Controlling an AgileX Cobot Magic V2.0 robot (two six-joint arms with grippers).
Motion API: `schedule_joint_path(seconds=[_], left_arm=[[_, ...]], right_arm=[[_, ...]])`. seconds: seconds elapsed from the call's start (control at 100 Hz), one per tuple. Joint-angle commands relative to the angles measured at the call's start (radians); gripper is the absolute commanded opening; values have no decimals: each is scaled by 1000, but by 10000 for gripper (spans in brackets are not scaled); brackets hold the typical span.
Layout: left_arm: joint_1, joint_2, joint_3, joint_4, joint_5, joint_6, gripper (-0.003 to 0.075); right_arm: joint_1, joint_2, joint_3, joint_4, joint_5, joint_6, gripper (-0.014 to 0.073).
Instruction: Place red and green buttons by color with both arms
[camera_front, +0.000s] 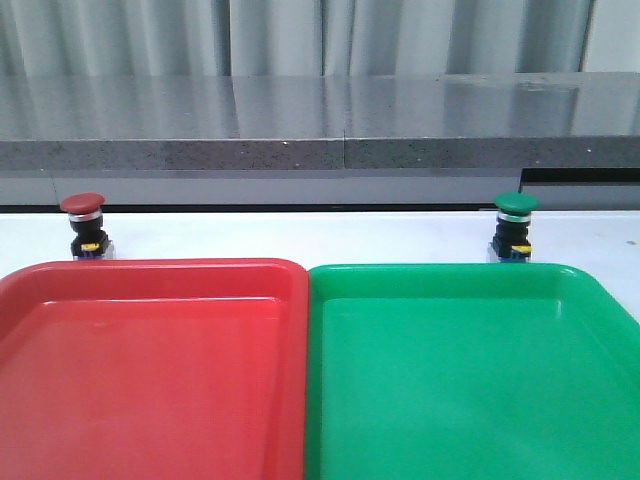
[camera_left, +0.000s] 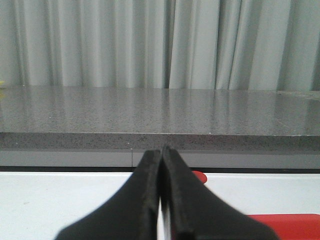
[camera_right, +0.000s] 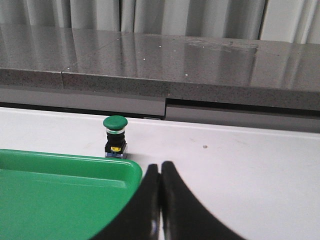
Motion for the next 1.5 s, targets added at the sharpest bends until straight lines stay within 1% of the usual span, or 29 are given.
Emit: schedule_joint_path(seconds=[0.0,0.26,0.47,0.58,0.73,0.92,1.04,1.13,1.25,1.49], left_arm=[[5,-31,41,-7,-78,-4,-19],[5,-31,38,-7,-96,-2,-19],[5,-7,-26,-76,-76,-2,-19],[5,56,-117,-96,-3,-2,-19],[5,220,-289,-103,136,-2,-19],[5,472,-550,-103,398,-2,-20],[5,616,-686,-115,521,-2,-19],[5,706,-750,-115,568,-2,-19],[5,798,-804,-115,589,-2,-19],[5,900,-827,-115,607,6,-18]], right_arm=[[-6,-22,-14,-8,-86,-2,-111],[-6,-22,-14,-8,-86,-2,-111],[-6,-22,-14,-8,-86,-2,-111],[-6,-22,-14,-8,-86,-2,-111],[-6,-22,-14,-8,-86,-2,-111],[-6,-22,-14,-8,-86,-2,-111],[-6,-22,-14,-8,-86,-2,-111],[-6,-22,-14,-8,-86,-2,-111],[-6,-22,-14,-8,-86,-2,-111],[-6,-22,-14,-8,-86,-2,-111]])
